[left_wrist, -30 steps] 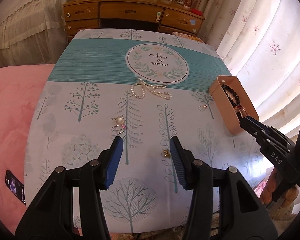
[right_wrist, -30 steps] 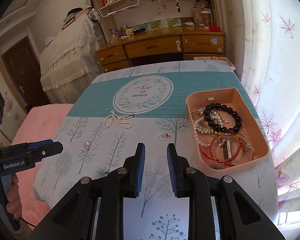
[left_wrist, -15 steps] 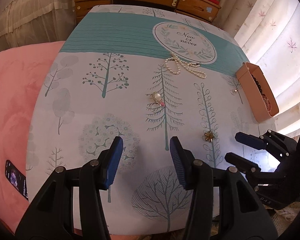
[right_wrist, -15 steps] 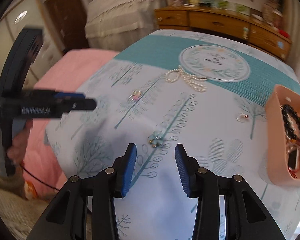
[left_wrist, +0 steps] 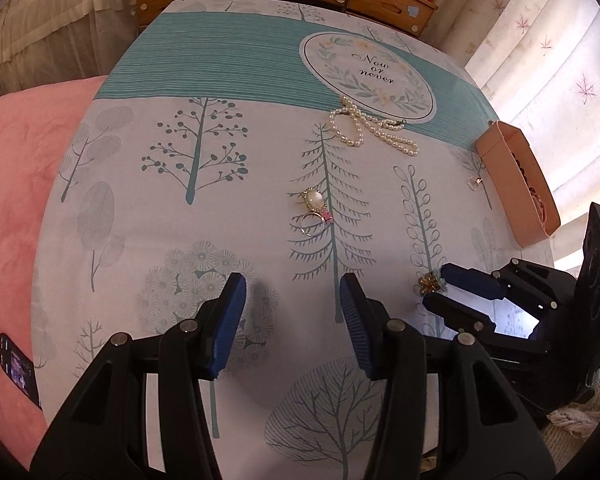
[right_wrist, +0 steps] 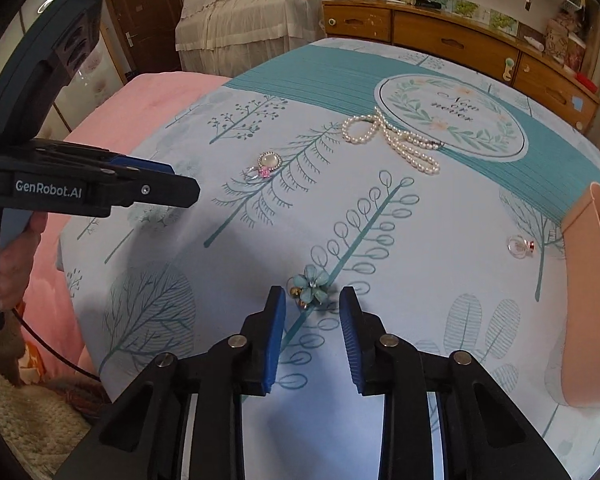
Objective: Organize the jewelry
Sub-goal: 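Grasp the teal flower brooch with the right tool while the left grasps the pearl ring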
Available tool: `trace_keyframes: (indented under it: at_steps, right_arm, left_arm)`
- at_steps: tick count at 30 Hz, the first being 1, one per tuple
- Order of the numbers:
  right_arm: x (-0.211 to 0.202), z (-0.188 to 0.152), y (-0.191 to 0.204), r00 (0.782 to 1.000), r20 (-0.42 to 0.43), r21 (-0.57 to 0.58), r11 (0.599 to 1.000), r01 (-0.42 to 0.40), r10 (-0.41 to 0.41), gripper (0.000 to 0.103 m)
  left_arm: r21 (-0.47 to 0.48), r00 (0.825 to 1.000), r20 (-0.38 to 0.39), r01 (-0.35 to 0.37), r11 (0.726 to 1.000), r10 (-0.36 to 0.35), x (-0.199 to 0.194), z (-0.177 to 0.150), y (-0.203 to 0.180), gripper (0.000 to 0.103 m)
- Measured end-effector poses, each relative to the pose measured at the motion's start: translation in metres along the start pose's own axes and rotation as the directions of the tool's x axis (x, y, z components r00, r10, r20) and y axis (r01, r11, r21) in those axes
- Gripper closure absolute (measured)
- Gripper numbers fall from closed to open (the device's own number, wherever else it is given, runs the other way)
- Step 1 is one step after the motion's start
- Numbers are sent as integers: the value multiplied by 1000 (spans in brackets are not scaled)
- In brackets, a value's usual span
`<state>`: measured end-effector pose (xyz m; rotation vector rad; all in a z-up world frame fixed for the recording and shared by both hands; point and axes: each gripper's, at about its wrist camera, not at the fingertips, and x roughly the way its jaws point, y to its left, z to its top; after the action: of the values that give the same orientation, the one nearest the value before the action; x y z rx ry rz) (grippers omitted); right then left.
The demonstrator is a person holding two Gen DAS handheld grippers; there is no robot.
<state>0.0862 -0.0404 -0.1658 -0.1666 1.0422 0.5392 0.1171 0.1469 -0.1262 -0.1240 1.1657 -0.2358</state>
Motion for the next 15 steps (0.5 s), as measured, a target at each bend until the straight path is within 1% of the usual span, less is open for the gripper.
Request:
trace_keyframes:
  at_steps: [2,3,4,8,12,15]
  right_arm:
    - [2,2,1,1000,7,-12,1000,3,-3,79]
    - [3,3,2,1000,13,-22,1000,8,-8,84]
    - [4,3,3,1000,16,-37,999,15,-14,85]
    - [5,4,6,999,31,-56,998,26,-25,86]
    - [7,5,2,999,39,-48,999,22,-20,86]
    - [6,5,-1,999,46,-38,999,25,-23,86]
  left_arm:
    - [3,1000,-3,1,1000,-1,3,3,0,58]
    - [5,1000,-5,3,1000,-3,5,5,-1,58]
    - [8,1000,-6,4,1000,-4,7,8,-2,58]
    - [19,1000,-6,10,1000,-10,14,19,-8,58]
    - [33,1000,-7,16,999,-16,21,30,-16,58]
    - [41,1000,-14,7,999,-6,29,40,-22,58]
